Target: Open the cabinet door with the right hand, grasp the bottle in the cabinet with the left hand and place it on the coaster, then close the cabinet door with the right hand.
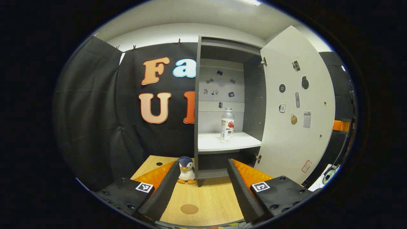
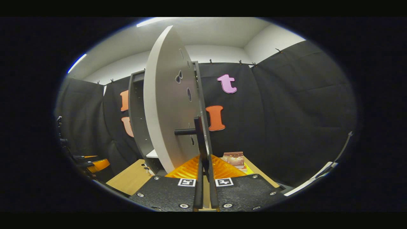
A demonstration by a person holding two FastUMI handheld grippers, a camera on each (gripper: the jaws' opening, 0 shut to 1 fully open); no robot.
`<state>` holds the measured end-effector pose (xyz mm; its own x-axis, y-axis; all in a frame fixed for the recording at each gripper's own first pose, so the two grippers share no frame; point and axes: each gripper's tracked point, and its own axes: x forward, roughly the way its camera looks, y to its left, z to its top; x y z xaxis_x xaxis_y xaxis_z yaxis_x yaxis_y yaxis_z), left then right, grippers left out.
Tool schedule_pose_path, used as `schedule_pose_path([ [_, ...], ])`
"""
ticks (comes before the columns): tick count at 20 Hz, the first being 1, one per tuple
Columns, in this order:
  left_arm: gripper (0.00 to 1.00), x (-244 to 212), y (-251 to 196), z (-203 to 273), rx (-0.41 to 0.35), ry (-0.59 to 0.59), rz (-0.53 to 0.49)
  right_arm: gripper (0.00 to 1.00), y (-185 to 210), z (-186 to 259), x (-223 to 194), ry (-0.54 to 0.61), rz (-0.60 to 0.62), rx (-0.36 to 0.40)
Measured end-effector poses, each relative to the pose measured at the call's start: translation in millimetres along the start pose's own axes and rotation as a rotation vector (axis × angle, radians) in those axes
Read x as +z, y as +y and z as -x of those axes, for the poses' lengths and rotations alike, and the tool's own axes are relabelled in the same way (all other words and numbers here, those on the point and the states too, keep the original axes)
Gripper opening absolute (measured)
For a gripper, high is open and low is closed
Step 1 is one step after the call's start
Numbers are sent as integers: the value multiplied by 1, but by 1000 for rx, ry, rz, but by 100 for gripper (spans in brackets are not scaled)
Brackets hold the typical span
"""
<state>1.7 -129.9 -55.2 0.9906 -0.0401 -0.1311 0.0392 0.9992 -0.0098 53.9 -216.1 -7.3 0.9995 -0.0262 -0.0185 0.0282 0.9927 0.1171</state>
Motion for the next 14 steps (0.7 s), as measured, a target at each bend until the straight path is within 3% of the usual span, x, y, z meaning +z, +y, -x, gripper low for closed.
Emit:
schedule_pose_path([
  [1,94,-1,-2,-1,2,5,-1,2,-6,-1,0,1,-2,3],
  [2,94,-1,-5,-1,2,11,-4,12,-10,0,0,0,-8,8],
  [5,99,-4,-14,-1,-3,21,-14,0,-23,-2,0,4,-23,29],
  [7,99,-2,-17,0,-4,17,-19,0,-28,-4,-2,7,-37,51],
  [8,96,-1,-20,-1,-5,15,-19,6,-27,-3,-3,9,-35,64],
  [9,96,-1,-21,-1,-3,16,-20,1,-28,-5,-3,18,-35,70],
  [11,99,-2,-22,0,-2,19,-16,2,-29,-4,-6,26,-22,66],
  [12,99,-1,-22,0,-3,21,-15,12,-29,-3,-6,32,-11,60],
  [14,99,0,-22,2,0,22,-14,7,-31,2,-9,33,7,40],
])
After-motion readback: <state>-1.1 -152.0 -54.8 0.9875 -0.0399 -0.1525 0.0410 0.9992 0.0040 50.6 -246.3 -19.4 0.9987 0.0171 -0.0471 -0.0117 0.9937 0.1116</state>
